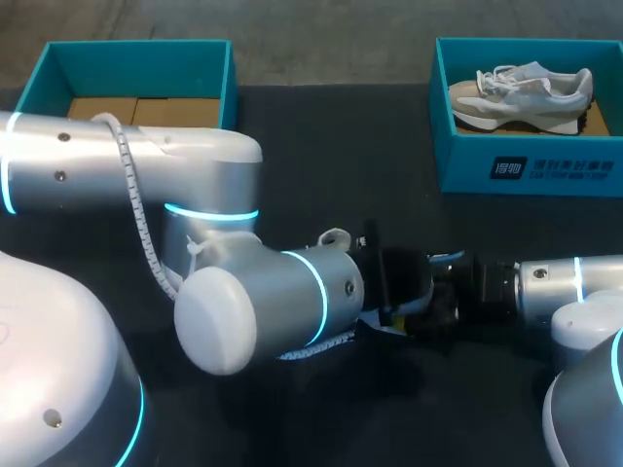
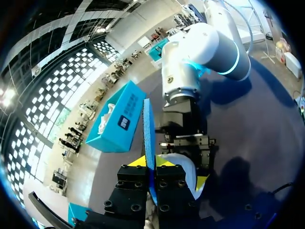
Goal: Take the shoe out of the shoebox, open the shoe tongue, remove and reinsert the insole, then place the shoe into the shoebox
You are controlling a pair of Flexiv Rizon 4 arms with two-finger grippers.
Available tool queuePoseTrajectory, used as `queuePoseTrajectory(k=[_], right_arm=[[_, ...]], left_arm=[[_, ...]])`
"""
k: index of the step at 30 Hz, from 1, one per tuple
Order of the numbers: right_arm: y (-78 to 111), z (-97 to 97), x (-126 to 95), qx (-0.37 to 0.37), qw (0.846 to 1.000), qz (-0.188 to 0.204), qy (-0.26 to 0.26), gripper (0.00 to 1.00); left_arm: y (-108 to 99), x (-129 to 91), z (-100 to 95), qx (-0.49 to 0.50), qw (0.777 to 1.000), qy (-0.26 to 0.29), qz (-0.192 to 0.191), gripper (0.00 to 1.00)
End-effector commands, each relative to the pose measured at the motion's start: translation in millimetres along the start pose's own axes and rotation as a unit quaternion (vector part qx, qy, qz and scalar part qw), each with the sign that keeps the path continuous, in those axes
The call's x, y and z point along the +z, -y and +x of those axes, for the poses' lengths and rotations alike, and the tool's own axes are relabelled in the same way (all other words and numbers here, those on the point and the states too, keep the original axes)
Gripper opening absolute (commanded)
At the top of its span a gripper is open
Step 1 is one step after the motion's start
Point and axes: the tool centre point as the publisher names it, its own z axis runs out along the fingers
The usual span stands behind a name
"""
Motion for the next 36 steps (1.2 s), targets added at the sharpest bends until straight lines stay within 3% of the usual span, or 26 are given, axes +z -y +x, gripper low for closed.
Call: queuePoseTrajectory(k=[1,23,36], right_arm=[[0.2,0.5,1,0.0,1.0,0.0,0.001,0.0],[0.2,0.5,1,0.0,1.0,0.0,0.001,0.0],[0.2,0.5,1,0.0,1.0,0.0,0.001,0.0]], left_arm=[[10,-3,-3.1,-0.002,1.0,0.003,-0.001,0.0],[51,10,-41.3,-0.033,0.999,0.007,-0.009,0.0],[61,11,-69.0,-0.082,0.995,-0.038,-0.033,0.0]])
